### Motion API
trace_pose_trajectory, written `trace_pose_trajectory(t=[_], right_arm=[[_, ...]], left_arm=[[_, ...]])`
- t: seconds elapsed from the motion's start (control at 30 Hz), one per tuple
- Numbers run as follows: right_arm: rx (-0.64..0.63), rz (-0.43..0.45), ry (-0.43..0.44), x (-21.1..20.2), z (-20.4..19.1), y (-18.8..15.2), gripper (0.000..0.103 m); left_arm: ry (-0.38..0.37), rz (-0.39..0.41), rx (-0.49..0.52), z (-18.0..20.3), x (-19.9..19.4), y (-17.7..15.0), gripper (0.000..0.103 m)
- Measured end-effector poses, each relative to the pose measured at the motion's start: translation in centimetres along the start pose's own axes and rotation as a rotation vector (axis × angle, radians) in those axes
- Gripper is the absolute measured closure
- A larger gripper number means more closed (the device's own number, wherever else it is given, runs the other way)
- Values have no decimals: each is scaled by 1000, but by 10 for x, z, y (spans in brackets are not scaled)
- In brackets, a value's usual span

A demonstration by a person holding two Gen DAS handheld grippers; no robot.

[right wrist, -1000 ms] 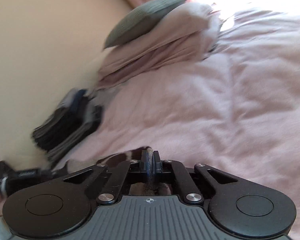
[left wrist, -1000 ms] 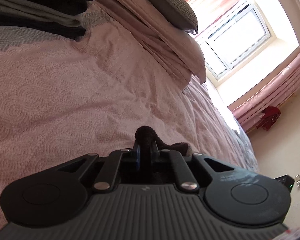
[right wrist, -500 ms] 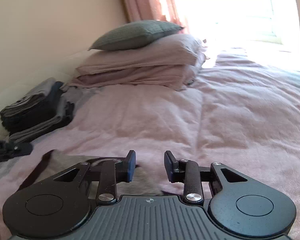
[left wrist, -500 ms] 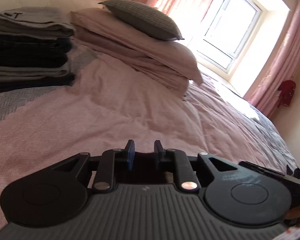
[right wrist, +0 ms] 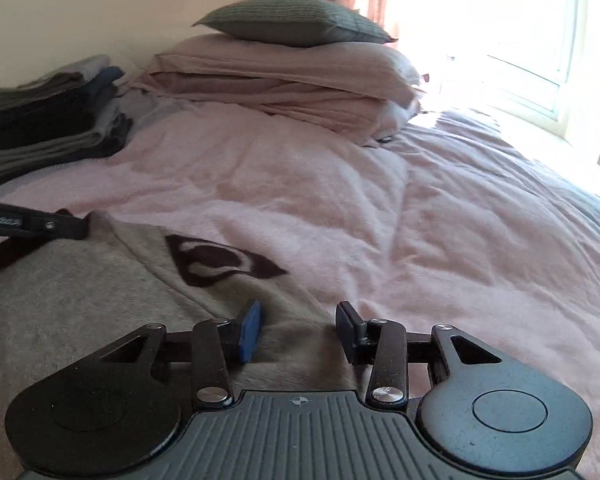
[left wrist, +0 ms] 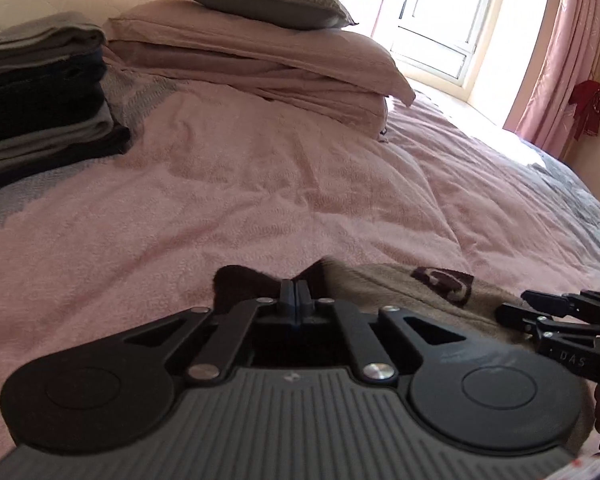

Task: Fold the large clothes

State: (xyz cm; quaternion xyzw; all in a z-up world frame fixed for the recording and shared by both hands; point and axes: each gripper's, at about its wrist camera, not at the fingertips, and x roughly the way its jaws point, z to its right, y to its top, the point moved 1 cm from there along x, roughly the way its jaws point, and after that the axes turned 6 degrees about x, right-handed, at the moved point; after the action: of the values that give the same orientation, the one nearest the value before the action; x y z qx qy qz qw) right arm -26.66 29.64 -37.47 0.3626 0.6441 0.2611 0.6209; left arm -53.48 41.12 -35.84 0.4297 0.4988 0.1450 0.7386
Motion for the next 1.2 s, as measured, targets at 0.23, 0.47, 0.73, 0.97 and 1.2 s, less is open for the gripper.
trace_pose_trajectory(t=[0.23,0.47,0.73,0.97,1.2], right_arm=[[-22,71,192,-90,-26,-20,66],[11,-60,144,-79,-37,-39,65],[97,-35,159,-135,-28,-46,54],[196,-26,144,-148,5,-51,48],[544,-92,274,-97,94,-46,27]], left_arm=[[-56,-12,54,35,-69,-22,98],[86,-67,78,60,-72,-34,97],[91,-45,125,79,-128,-40,81],[111,-7,138,64,-152,-39,66],[-106,-86,-216,-32,-106,-25,36]])
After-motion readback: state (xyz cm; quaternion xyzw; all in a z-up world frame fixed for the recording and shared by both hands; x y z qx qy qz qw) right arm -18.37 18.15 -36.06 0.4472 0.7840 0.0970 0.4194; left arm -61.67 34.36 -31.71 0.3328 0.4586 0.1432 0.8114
